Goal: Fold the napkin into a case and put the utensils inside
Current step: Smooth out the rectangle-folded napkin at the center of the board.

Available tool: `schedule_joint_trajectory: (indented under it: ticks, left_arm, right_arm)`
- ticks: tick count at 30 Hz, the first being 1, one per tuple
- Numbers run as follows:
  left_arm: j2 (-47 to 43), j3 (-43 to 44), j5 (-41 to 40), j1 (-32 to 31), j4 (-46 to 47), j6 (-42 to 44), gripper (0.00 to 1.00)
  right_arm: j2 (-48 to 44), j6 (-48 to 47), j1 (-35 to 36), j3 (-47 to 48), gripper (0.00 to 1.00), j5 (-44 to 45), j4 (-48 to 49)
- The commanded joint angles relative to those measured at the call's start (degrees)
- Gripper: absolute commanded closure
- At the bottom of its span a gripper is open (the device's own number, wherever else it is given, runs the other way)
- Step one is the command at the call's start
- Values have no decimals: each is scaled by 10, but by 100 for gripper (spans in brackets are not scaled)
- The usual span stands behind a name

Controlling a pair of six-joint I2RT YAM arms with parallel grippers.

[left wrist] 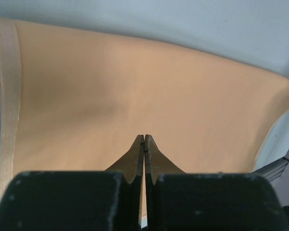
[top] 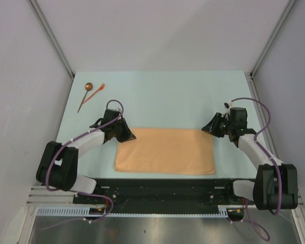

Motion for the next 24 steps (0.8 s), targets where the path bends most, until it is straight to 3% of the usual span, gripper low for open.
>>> schedule_joint_trajectory:
  ticks: [1, 12, 17, 21, 24]
  left_arm:
    - [52, 16, 4, 18, 88, -8, 100]
    - [126, 6, -27, 64, 98, -30, 100]
    - [88, 25, -17, 60, 81, -18, 100]
    - [31, 29, 0, 62, 68, -28, 93]
    - [48, 39, -13, 74, 61, -29, 94]
  right_arm:
    - [63, 14, -17, -27, 72, -99, 149]
    - [263, 37, -100, -18, 77, -156, 246]
    - [229, 38, -91, -15, 75, -173, 225]
    - [168, 52, -78, 0, 71, -167, 195]
    - [170, 61, -68, 9, 69, -160, 203]
